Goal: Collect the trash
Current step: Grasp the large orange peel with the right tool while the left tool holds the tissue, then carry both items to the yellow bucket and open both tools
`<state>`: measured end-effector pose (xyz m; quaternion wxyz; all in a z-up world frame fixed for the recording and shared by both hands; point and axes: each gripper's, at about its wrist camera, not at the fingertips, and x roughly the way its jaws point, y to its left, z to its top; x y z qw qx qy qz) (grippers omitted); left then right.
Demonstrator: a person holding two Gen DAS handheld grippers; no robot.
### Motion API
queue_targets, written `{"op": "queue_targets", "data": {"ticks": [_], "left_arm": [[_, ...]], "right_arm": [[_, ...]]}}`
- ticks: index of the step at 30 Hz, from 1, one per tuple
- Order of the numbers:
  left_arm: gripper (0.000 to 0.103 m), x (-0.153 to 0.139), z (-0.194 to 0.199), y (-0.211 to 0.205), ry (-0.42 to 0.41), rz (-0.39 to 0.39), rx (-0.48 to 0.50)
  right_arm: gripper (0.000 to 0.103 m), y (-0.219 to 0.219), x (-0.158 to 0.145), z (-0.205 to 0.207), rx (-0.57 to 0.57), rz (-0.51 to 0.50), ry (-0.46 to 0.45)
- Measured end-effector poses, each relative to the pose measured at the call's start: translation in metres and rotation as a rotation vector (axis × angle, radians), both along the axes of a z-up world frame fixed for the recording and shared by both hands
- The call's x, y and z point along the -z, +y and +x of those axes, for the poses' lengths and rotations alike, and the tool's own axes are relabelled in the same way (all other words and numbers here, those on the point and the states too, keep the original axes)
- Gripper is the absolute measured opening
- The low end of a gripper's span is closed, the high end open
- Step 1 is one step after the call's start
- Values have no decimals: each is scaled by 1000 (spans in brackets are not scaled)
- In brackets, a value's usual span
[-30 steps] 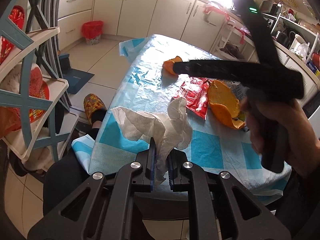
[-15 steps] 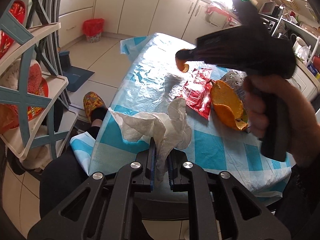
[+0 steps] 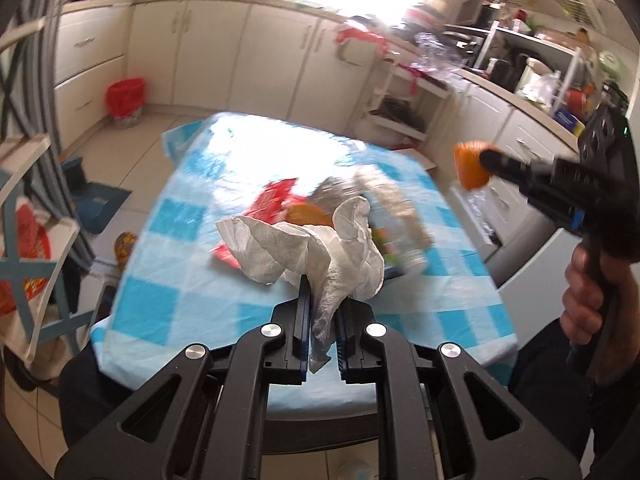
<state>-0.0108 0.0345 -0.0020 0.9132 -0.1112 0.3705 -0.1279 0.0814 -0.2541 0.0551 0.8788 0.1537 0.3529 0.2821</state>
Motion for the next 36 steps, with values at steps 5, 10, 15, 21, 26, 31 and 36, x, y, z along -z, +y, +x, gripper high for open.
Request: {"op": "queue_targets", "data": {"ticks": [5, 10, 15, 21, 26, 31, 36], "left_arm": [[10, -27, 0, -55, -40, 6, 114], [10, -36, 7, -116, -39, 23, 230], [10, -34, 13, -168, -29, 28, 325], [10, -24, 32, -224, 3, 17, 410], [10, -4, 52, -272, 47, 13, 461], [10, 28, 72, -329, 112, 46, 517], [18, 62, 92, -391, 206, 76, 583]], "right_arm": [[5, -75, 8, -24, 140, 17, 27], [5, -124, 35, -32, 256, 41, 92], [5, -164, 63, -29, 348, 54, 182], [5, -205, 87, -17, 419, 58, 303], [29, -238, 112, 4, 496, 40, 429], [43, -271, 101, 12, 600, 110, 359], [53, -298, 74, -4, 715, 207, 189]]}}
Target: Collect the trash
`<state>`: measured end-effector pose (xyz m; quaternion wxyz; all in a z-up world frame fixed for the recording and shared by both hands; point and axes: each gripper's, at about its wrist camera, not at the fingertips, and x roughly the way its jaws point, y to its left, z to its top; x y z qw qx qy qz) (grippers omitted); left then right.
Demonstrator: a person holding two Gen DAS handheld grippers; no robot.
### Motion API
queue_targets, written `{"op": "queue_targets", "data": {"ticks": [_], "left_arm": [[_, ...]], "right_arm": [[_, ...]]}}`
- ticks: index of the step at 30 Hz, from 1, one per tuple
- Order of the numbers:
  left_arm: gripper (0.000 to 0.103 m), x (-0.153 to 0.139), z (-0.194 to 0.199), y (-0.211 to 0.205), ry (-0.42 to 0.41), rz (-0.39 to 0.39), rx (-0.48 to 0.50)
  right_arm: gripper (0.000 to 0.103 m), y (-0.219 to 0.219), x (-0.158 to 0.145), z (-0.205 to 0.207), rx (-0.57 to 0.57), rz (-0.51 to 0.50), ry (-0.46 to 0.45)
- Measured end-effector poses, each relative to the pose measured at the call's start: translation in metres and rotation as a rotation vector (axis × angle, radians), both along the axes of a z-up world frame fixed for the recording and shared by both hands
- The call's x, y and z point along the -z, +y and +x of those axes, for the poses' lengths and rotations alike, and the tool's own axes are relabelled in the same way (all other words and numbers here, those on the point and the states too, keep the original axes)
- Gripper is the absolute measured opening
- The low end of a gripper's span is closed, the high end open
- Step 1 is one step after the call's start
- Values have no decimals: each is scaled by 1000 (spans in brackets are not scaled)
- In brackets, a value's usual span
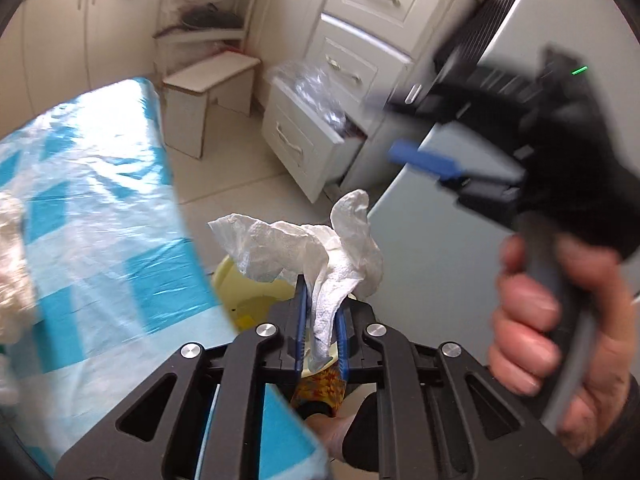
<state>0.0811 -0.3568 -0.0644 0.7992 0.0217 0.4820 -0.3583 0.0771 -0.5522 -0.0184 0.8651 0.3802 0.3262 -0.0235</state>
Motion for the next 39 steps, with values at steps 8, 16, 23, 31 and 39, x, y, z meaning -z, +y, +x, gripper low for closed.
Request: {"op": "queue_targets", "data": {"ticks": [8, 16, 23, 31, 39], "left_arm": [[47, -7, 11, 1, -10, 53, -73], [64, -58, -27, 84, -133, 5, -186], [75, -84, -51, 137, -177, -18, -266], [78, -105, -65, 176, -202, -59, -330], [78, -110, -75, 191, -205, -63, -354]], "right_arm": [[57, -3, -20, -3, 48, -54, -72], [65, 29, -31, 6, 22, -150, -86], [69, 63, -37, 21, -17, -229, -92], [74, 88, -39, 30, -35, -321, -101], [76, 94, -34, 34, -32, -350, -76]]}}
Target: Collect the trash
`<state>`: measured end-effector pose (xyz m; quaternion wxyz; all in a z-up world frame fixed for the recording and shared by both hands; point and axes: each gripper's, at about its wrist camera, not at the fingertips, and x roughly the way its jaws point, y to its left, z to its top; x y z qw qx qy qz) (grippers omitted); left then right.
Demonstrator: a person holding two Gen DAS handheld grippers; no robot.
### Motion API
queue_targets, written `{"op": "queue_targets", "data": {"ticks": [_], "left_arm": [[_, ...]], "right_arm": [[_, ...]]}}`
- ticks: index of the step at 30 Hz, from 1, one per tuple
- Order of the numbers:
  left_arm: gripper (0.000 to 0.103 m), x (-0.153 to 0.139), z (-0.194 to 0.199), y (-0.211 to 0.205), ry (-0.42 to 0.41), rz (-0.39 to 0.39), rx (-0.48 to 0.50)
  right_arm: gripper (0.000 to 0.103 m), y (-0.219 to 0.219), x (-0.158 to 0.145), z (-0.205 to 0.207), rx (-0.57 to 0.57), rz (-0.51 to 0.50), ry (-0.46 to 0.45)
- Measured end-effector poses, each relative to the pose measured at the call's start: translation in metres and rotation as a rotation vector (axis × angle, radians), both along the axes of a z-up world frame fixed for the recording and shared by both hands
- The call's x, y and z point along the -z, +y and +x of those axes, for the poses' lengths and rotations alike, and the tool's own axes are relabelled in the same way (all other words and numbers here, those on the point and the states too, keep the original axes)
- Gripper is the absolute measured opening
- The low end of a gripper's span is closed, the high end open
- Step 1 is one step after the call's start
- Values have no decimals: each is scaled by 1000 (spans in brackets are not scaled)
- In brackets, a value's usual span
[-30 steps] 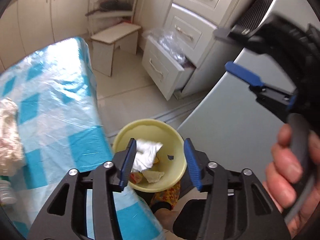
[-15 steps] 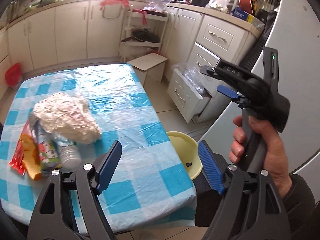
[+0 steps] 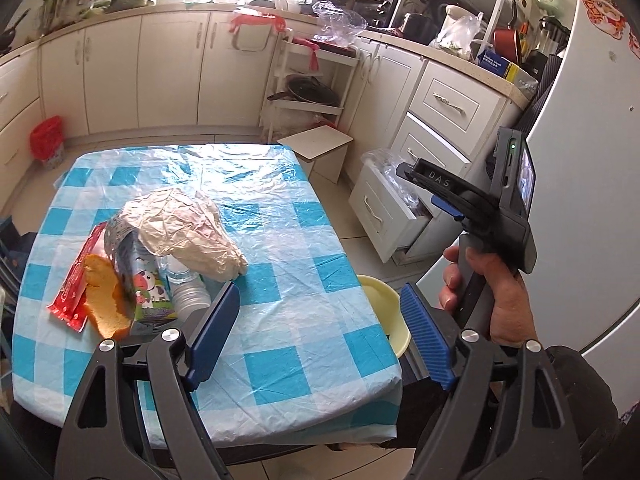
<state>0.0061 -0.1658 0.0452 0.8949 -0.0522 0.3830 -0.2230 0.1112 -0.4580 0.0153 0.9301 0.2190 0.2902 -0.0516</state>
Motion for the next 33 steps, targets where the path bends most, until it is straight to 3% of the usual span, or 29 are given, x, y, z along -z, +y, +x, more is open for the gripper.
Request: {"op": "queue_targets", "data": {"ticks": [33], "left_arm": [[79, -9, -6, 15, -4, -7, -29]], "right_arm": [[76, 10, 8, 7, -15, -47, 35]]}}
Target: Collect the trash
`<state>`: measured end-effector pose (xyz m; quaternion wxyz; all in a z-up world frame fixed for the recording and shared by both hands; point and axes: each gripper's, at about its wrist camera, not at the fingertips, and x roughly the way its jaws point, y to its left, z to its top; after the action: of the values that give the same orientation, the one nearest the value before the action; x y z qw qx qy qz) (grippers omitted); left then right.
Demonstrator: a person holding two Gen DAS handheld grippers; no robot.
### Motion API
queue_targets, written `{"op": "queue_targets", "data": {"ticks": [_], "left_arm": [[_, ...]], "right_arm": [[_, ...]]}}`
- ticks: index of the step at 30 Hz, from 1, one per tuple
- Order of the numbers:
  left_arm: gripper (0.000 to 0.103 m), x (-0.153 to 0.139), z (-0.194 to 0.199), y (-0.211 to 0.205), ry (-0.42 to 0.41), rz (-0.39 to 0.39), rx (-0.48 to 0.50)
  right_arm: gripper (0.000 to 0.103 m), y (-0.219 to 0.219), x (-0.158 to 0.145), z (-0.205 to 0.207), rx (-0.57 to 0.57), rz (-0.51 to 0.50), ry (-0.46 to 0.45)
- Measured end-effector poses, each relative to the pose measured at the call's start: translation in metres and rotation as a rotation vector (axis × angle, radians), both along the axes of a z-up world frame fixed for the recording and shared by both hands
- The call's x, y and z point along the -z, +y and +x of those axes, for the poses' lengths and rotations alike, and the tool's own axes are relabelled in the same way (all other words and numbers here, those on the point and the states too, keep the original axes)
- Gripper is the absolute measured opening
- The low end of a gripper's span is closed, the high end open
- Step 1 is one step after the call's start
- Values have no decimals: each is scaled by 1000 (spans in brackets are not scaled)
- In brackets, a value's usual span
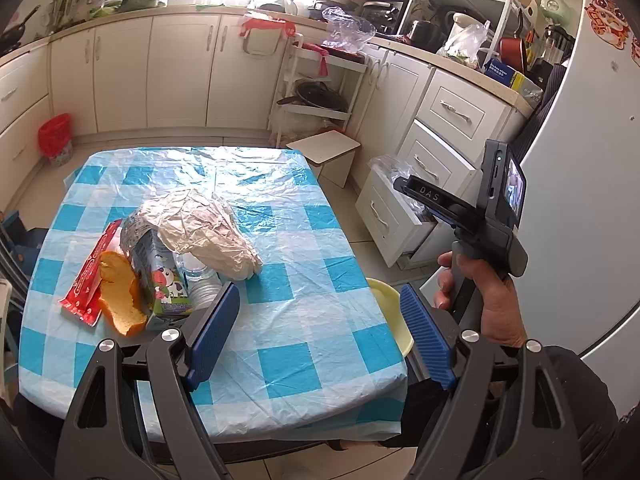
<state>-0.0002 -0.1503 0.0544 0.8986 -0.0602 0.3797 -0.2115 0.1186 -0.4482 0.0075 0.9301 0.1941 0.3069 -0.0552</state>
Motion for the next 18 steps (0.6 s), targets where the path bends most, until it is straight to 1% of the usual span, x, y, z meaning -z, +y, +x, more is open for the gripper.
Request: {"op": "queue_targets", "data": {"ticks": [18], "left_arm": [[79, 1, -1, 5, 1, 6, -5]], "right_arm": [[76, 2, 0, 1, -8, -10, 2]]}}
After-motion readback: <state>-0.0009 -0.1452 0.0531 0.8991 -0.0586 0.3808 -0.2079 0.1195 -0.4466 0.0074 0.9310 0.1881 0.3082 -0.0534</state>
